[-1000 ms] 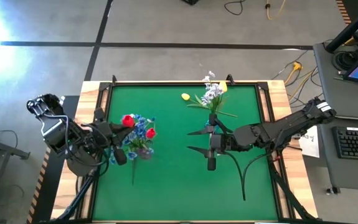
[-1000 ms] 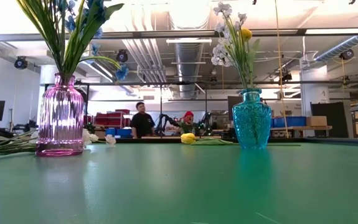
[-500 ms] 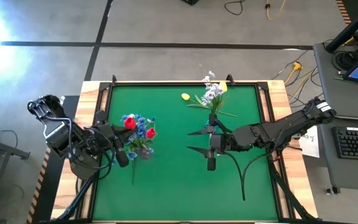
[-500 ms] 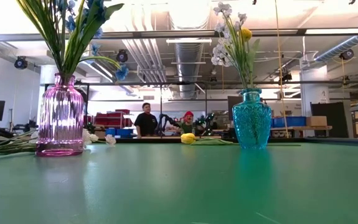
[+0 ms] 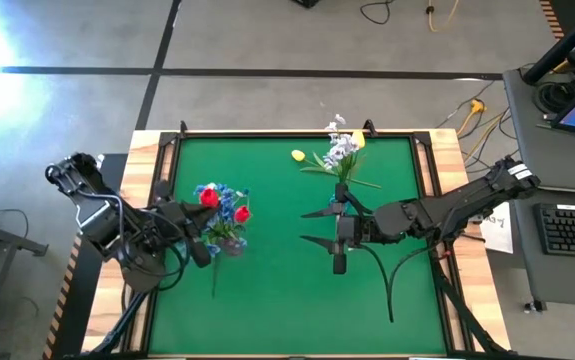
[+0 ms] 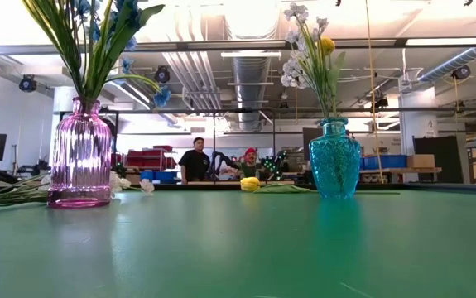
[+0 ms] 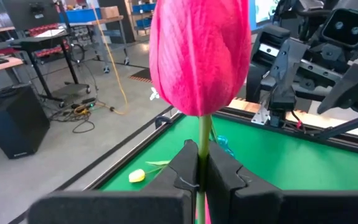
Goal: Sort flowers into vase by color
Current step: Put the red tulip into the violet vase
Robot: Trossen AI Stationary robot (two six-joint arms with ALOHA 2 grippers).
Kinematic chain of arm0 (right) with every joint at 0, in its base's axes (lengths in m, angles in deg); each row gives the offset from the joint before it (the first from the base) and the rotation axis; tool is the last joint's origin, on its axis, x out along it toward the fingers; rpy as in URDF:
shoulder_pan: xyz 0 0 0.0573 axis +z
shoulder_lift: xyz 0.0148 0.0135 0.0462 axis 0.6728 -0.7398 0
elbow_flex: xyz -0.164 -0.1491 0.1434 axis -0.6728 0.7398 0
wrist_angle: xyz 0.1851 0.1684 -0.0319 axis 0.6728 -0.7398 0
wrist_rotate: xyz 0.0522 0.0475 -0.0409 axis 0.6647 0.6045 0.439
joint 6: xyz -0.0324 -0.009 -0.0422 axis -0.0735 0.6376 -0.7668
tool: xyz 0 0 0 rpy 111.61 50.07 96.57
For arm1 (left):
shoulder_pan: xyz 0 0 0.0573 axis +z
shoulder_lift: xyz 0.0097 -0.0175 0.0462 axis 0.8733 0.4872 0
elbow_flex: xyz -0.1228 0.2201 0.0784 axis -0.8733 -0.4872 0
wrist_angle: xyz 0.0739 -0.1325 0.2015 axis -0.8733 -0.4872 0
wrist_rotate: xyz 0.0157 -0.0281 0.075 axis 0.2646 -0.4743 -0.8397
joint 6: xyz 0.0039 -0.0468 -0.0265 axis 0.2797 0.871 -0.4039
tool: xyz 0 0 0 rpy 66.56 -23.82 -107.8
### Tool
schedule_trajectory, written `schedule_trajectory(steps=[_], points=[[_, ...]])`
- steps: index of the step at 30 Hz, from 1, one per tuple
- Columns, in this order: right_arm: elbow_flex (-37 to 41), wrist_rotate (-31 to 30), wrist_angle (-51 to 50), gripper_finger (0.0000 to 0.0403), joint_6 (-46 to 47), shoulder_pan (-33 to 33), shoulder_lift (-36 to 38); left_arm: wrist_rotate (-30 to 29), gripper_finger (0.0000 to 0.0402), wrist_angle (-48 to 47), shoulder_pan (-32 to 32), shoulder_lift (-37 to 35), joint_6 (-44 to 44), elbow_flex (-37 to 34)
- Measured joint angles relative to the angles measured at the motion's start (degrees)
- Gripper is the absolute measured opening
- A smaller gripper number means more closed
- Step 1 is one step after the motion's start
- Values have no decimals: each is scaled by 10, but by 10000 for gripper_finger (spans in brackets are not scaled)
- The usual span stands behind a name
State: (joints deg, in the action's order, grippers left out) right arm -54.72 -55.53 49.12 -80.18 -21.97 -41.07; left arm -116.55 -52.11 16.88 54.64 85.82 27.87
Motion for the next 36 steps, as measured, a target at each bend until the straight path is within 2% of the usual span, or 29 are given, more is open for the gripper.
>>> schedule_trajectory(steps=[17, 36], points=[[0, 0, 0, 192, 0, -7, 0, 0, 0, -1, 2, 0, 29, -16], [3, 0, -9, 192, -2, -12, 0, -14, 0, -51, 2, 0, 29, -17]])
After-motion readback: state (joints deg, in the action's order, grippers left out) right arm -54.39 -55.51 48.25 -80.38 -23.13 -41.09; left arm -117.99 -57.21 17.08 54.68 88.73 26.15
